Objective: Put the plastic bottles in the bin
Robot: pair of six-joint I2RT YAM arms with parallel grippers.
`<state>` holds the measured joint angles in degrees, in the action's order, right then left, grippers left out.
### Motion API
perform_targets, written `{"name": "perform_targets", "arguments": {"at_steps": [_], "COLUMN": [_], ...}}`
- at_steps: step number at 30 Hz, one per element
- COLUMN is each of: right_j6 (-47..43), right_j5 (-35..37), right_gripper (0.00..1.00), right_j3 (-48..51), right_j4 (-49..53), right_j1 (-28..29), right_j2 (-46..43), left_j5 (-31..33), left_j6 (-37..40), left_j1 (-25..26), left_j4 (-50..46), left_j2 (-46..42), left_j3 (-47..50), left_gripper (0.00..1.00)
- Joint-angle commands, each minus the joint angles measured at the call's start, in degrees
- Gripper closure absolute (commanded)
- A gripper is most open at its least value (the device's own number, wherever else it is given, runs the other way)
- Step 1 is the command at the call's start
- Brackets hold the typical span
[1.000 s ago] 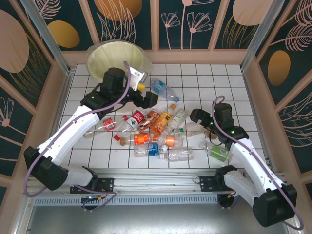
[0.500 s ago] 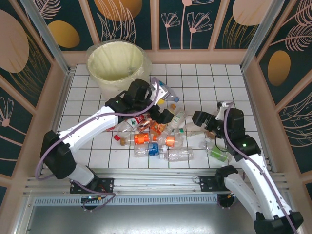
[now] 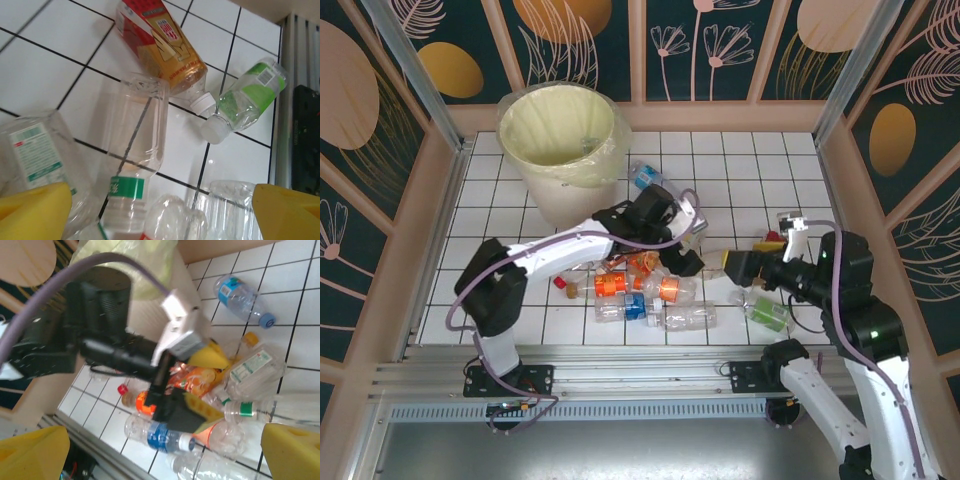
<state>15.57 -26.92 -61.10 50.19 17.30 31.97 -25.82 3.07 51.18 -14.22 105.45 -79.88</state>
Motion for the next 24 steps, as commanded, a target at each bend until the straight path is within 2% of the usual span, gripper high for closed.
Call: {"name": "perform_targets", "arguments": {"at_steps": [1,6,9,24], "right_j6": [-3.5,-3.0,-2.7,-3.0], "right_j5": [-3.0,-2.0,-0.9,-0.4], "right_gripper": [0.01,0.01,0.01,0.01], "right_j3": [-1.8,0.1,1.9,2.6], "right_j4": [6.5,5.7,4.5,3.9], "right_j1": [0.1,0.1,0.1,0.1], "right_j2": [-1.5,-2.4,-3.1,-3.8], "left_j5": [3.3,11.5,15.5,14.7], "left_j6": [3.9,6.6,8.4,11.2], "left_j1": [2.6,4.7,5.7,6.0], "left_j4": [-3.0,-4.6,-5.1,-9.9], "left_j2": [4.7,11.1,14.2,23.6], "left_j3": [-5.3,-9.7,-11.8,-20.2], "left_gripper": [0.09,0.17,0.18,0.18]}}
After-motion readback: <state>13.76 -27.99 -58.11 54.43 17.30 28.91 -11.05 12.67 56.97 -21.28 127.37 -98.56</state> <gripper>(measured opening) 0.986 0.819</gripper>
